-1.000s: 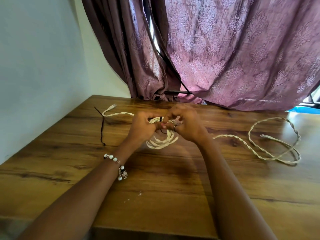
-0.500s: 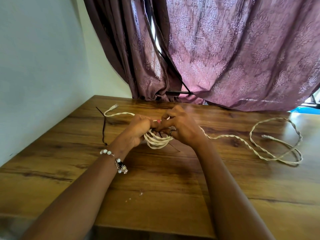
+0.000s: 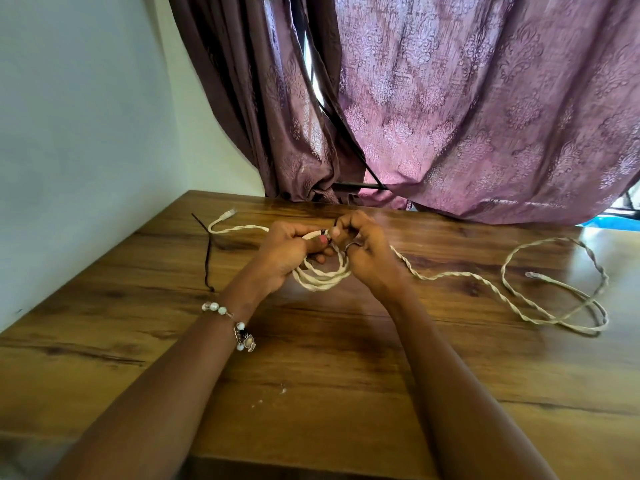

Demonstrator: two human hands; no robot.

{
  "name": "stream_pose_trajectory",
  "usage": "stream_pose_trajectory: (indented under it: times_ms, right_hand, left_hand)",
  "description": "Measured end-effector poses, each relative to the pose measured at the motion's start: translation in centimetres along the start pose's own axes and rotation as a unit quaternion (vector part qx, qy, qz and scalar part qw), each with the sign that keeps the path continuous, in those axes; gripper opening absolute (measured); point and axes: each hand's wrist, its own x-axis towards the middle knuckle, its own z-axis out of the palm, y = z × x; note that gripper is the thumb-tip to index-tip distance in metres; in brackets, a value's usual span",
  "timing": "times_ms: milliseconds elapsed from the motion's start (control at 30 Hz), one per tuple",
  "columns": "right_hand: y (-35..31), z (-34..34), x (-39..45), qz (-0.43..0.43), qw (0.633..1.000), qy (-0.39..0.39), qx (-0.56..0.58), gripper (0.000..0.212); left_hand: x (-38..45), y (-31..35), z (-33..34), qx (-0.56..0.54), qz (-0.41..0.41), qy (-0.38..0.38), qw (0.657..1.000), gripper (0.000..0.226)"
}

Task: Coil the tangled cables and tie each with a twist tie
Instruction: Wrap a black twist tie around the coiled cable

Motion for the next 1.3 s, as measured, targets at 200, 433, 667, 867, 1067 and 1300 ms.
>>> stream_pose_trajectory:
  times_ms: [200, 433, 667, 867, 1067, 1300]
  right_hand:
    - [-1.9, -0.9, -0.2, 0.075, 0.984, 0.062, 0.148, 0.014]
    - [-0.8, -0.8, 0.0, 0.089, 0.986, 0.101, 0.1, 0.019]
    - [-0.1, -1.1, 0.3, 0.152, 0.976, 0.116, 0.105, 0.015]
    - [-0.8, -1.5, 0.2, 0.246, 0.953, 0.061, 0.164, 0.017]
    - [-0.9, -2.2, 0.3, 0.311, 0.904, 0.057, 0.288, 0.019]
    - [-0.9, -2.2, -0.1, 0.423, 0.8, -0.017, 0.425, 0.027]
  left_hand:
    - [0.0, 0.0, 0.1, 0.167, 0.122, -0.045, 0.977, 0.032]
    - [-0.4, 0.2, 1.0, 0.277, 0.155, -0.059, 0.946, 0.033]
    - [-1.0, 0.4, 1.6, 0.316, 0.187, -0.041, 0.929, 0.03]
    - [-0.9, -0.2, 0.9, 0.357, 0.256, -0.009, 0.898, 0.026]
    - [-0.9, -0.9, 1.3, 0.332, 0.367, 0.033, 0.869, 0.028]
    - [-0.5, -2.0, 1.4, 0.347, 0.418, 0.064, 0.837, 0.032]
